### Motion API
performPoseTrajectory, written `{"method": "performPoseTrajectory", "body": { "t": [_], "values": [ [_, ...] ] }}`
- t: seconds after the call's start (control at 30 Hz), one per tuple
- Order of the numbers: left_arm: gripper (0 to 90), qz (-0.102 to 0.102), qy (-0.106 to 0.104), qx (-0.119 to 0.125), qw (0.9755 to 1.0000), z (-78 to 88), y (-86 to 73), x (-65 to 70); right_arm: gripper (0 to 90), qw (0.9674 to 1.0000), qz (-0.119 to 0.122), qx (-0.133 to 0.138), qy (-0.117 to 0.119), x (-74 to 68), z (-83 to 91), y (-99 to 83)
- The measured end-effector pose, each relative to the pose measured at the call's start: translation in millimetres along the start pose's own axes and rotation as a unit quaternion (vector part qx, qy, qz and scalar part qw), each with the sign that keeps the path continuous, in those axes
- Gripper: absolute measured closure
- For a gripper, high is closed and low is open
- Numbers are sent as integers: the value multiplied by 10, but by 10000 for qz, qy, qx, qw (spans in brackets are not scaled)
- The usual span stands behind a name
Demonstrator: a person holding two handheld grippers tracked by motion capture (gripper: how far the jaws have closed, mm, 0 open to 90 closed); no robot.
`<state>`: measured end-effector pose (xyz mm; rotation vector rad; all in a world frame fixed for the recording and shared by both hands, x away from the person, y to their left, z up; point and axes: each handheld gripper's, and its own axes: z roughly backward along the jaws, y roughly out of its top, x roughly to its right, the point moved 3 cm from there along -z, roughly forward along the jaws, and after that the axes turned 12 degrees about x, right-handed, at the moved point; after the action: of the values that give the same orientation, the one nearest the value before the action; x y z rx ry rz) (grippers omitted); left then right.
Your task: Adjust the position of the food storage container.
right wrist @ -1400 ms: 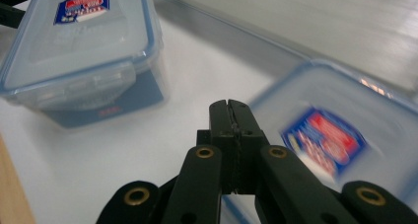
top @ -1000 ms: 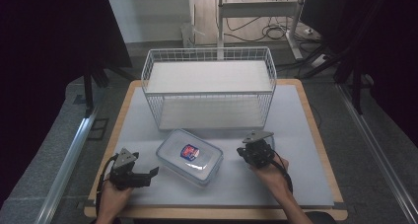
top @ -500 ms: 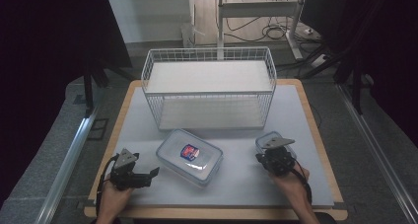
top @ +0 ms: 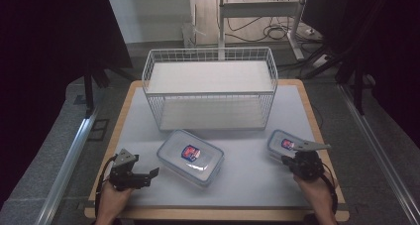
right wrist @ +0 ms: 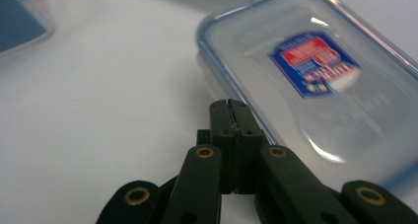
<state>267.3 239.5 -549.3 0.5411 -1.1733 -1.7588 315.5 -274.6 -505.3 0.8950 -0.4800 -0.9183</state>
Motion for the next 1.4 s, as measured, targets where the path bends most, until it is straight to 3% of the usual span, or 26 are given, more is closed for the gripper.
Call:
{"method": "performPoseTrajectory", "body": {
  "t": [0.13,0.2,0.27,0.3,0.37,0.4,0.43,0.47,0.5,0.53,0.67,0.73,0.87,0.9,0.97,1.1,1.27,1.4],
  "values": [
    [40,183,-82,-32,9998,4,7,-32,900,10000,-16,21,-30,1,-3,0],
    [86,147,-28,-48,9999,14,14,-42,899,9998,-24,91,180,-78,-36,15],
    [115,62,65,-61,9999,18,30,-52,899,9997,-3,96,228,-107,-44,21],
    [157,37,85,-56,9999,14,40,-61,899,9995,18,128,294,-134,-52,28],
    [329,52,65,-62,9999,-5,63,-93,899,9990,-3,173,411,-186,-67,42],
    [329,74,31,-41,10000,-20,77,-112,899,9987,-6,196,471,-209,-73,49],
    [401,87,5,-23,10000,-35,91,-133,899,9984,-21,221,524,-235,-81,55],
    [532,69,23,-2,10000,-54,107,-152,898,9977,-40,261,624,-280,-95,64],
    [532,24,79,-1,10000,-79,120,-171,898,9977,-40,261,624,-280,-95,64],
    [658,63,76,-14,10000,-151,143,-207,897,9967,-108,289,746,-325,-112,73],
    [806,130,-18,-83,9999,-287,182,-200,897,9952,-81,287,932,-436,-160,86],
    [831,-102,-28,-184,9998,-407,224,-166,896,9945,-16,269,1007,-502,-184,88],
    [875,-133,-256,-235,9993,-478,232,-107,875,9920,46,220,1242,-645,-235,82],
    [894,-247,-163,-320,9990,-496,223,-59,876,9913,52,197,1300,-678,-248,81],
    [897,-247,-159,-344,9990,-494,225,-49,877,9907,62,167,1349,-713,-260,81],
    [897,-100,-385,-379,9985,-487,214,11,886,9879,168,99,1536,-838,-303,76],
    [898,-183,-720,-469,9961,-501,202,234,892,9839,197,-26,1775,-974,-360,51],
    [898,-343,-1024,-586,9924,-508,188,472,892,9823,180,-134,1861,-1007,-399,30]
  ]
}}
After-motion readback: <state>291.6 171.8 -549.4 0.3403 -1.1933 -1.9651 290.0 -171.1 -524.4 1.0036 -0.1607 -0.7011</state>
